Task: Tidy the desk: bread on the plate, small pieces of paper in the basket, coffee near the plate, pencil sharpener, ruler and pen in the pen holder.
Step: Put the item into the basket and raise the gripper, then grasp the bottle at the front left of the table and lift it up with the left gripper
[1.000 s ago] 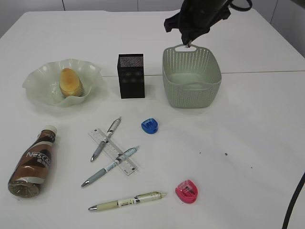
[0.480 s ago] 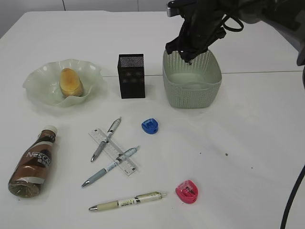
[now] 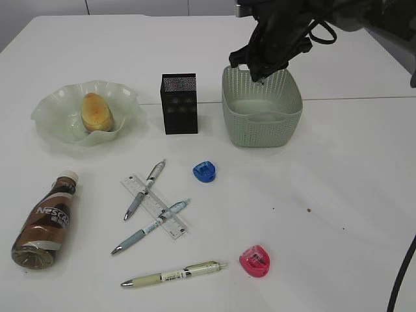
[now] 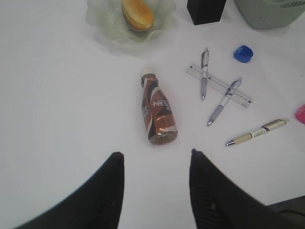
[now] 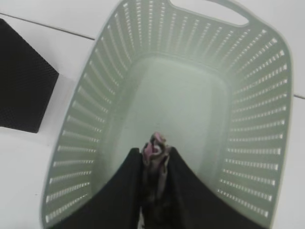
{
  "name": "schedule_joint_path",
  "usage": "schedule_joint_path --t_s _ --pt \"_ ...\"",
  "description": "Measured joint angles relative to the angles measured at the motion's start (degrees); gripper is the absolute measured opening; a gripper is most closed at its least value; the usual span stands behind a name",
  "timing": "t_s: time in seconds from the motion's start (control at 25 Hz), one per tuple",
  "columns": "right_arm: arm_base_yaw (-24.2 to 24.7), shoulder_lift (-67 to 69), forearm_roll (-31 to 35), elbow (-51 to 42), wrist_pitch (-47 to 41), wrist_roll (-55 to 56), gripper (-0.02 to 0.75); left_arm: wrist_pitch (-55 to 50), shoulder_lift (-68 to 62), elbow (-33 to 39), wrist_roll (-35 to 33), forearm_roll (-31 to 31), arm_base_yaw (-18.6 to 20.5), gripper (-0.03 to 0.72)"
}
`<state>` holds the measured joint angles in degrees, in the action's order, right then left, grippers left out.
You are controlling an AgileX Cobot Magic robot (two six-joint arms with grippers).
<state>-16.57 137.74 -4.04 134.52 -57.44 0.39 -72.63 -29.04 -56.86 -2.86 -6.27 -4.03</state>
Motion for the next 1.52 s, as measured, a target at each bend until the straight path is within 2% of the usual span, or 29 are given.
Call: schedule_joint_path --t_s 0.24,0.36,0.6,0.92,1.32,1.52 --pt "0.1 1.1 2.0 0.0 0.1 0.0 0.389 0.0 0.0 0.0 0.0 -1.1 0.0 0.331" --pt "0.1 1.9 2.0 0.0 0.1 0.3 0.45 0.0 0.0 0.0 0.0 -1.1 0.0 0.331" --pt "0.1 2.1 2.0 0.0 -0.9 0.6 0.468 0.0 0.0 0.0 0.0 -1.6 0.0 0.331" --pt "0.1 0.7 2.2 0.1 -12.4 0.7 0.469 0.0 0.0 0.0 0.0 -5.7 0.0 0.331" --pt "0.1 -0.7 2.2 0.1 -13.6 1.8 0.456 0.0 0.0 0.0 0.5 -6.2 0.0 0.331" --pt "0.1 -5.0 2.2 -3.0 -13.7 2.0 0.456 0.0 0.0 0.0 0.9 -6.3 0.0 0.331"
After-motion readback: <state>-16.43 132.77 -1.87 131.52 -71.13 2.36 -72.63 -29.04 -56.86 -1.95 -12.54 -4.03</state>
